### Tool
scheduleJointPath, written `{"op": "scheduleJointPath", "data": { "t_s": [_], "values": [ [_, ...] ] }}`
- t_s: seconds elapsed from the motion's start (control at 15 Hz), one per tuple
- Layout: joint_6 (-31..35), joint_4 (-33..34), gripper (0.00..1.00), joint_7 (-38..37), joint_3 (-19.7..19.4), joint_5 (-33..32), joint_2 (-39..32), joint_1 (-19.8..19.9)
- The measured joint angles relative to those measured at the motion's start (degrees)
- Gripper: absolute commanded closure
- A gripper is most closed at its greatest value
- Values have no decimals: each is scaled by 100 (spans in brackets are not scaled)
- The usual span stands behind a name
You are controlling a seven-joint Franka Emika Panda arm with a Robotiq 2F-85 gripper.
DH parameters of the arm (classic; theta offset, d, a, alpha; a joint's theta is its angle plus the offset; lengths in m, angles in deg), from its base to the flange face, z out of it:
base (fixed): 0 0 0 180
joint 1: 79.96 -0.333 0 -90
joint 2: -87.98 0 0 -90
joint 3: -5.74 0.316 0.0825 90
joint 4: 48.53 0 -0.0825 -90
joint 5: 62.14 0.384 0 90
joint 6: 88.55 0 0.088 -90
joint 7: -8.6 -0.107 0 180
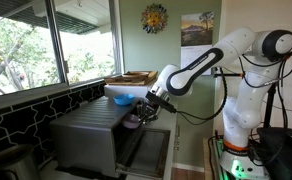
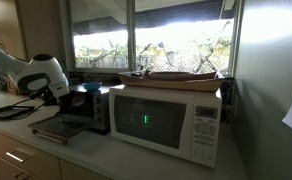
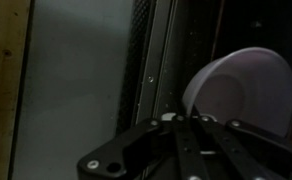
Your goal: Remove the blue bowl from the microwave, put it on the left microwave and then put the purple bowl in the left microwave
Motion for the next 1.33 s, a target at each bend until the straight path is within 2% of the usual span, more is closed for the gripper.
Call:
{"op": "scheduleJointPath", "data": {
  "t_s": [0.07,0.13,0.27,0.4,0.6,0.73,0.8,0.87,1.0,1.07,1.13,1.2,1.33],
  "values": [
    [119,0,95,2,0,42,-54,-62],
    [219,0,70,5,-1,77,-104,-118],
    [390,0,67,21,-4,168,-196,-228],
    [517,0,52,42,-10,251,-267,-321],
    [683,3,43,122,-26,392,-326,-433],
    [799,5,52,185,-39,477,-343,-492],
    [874,6,62,225,-55,519,-344,-527],
    [953,9,78,272,-79,577,-344,-572],
    [1095,13,95,375,-145,676,-344,-675],
    [1139,17,99,418,-182,714,-344,-727],
    [1184,21,91,459,-218,744,-345,-778],
    [1218,24,65,494,-255,776,-345,-827],
    [1278,31,65,564,-321,835,-345,-916]
  ]
}}
